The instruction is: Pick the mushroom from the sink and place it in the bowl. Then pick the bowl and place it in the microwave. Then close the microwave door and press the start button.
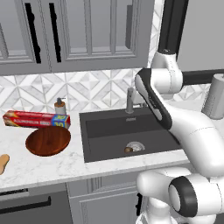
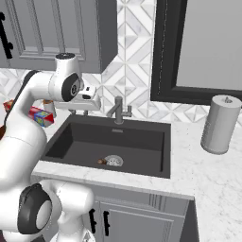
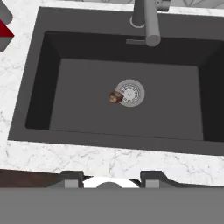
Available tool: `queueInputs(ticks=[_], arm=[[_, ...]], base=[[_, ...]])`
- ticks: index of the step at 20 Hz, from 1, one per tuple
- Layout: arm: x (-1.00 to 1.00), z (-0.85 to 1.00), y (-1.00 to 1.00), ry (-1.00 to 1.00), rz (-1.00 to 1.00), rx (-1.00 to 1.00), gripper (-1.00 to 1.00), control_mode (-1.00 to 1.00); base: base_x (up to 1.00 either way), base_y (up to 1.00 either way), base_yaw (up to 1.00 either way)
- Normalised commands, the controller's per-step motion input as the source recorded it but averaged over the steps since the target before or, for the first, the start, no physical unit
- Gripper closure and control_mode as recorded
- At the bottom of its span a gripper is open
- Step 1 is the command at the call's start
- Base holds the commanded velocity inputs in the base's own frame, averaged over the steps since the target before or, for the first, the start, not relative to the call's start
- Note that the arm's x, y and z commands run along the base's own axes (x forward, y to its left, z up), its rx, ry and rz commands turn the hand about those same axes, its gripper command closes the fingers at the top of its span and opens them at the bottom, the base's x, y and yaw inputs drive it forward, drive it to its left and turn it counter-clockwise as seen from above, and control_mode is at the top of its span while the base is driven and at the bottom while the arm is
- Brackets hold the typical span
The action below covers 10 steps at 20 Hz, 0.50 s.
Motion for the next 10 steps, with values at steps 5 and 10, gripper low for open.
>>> queueInputs(ticks=[5, 10], arm=[[0.01, -0.25, 0.04, 0.08, 0.0, 0.02, -1.0, -1.0], [0.26, -0.77, 0.19, 0.32, 0.0, 0.01, -1.0, -1.0]], base=[[0.0, 0.0, 0.0], [0.0, 0.0, 0.0]])
